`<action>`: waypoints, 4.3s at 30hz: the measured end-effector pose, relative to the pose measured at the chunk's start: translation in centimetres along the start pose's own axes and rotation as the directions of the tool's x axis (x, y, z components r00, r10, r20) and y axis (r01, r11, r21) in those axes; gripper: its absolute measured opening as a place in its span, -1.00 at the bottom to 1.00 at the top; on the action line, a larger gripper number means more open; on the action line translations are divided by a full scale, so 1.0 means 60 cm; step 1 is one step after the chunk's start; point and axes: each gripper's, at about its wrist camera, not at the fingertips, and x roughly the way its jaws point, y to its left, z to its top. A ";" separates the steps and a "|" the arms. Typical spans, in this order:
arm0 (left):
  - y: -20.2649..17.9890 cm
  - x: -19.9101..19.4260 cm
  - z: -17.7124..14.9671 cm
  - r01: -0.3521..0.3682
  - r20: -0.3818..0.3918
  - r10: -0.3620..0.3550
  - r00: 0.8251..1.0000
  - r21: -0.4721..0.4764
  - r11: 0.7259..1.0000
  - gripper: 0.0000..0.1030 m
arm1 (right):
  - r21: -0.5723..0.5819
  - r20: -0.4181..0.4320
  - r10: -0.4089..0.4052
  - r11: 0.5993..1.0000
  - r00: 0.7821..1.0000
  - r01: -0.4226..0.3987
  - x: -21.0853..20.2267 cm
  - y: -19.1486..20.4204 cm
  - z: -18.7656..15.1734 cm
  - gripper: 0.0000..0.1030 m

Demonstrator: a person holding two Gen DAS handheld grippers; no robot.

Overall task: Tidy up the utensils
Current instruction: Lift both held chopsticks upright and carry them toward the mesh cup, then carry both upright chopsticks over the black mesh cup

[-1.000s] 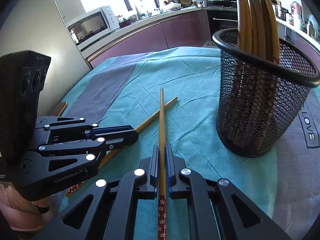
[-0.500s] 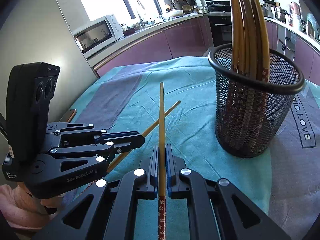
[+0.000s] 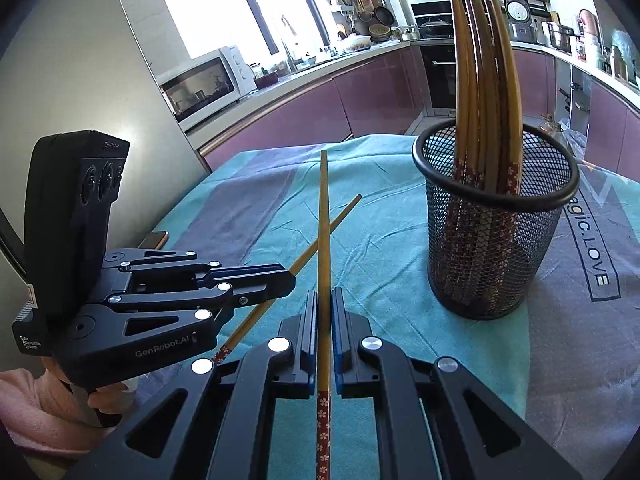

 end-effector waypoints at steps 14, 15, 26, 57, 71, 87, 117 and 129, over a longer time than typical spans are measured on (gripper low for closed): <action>0.017 -0.043 0.003 0.061 0.042 -0.061 0.997 -0.004 0.998 -0.85 | 0.001 0.055 0.009 1.000 0.998 -0.009 -0.039 -0.005 -0.002 -0.89; 0.010 -0.042 0.006 0.064 0.044 -0.064 0.997 -0.005 0.998 -0.85 | 0.001 0.060 0.009 1.000 0.998 -0.009 -0.042 -0.007 -0.002 -0.89; 0.006 -0.066 0.016 0.105 0.075 -0.104 0.992 -0.008 0.994 -0.85 | 0.013 0.104 0.013 1.000 0.995 -0.014 -0.071 -0.017 0.006 -0.89; 0.003 -0.096 0.031 0.148 0.132 -0.147 0.980 0.001 0.989 -0.85 | 0.035 0.173 0.006 0.999 0.985 -0.012 -0.122 -0.041 0.016 -0.89; -0.005 -0.110 0.039 0.153 0.155 -0.154 0.976 0.014 0.988 -0.85 | 0.037 0.196 -0.005 0.999 0.981 -0.002 -0.133 -0.046 0.023 -0.89; -0.009 -0.113 0.045 0.152 0.159 -0.153 0.975 0.019 0.988 -0.85 | 0.039 0.210 -0.011 0.999 0.978 0.003 -0.141 -0.049 0.025 -0.89; -0.006 -0.116 0.054 0.163 0.178 -0.167 0.970 0.033 0.986 -0.85 | 0.047 0.246 -0.028 0.999 0.969 0.017 -0.157 -0.056 0.038 -0.89; -0.003 -0.120 0.055 0.164 0.194 -0.169 0.966 0.040 0.986 -0.85 | 0.042 0.253 -0.031 0.999 0.967 0.021 -0.161 -0.054 0.040 -0.89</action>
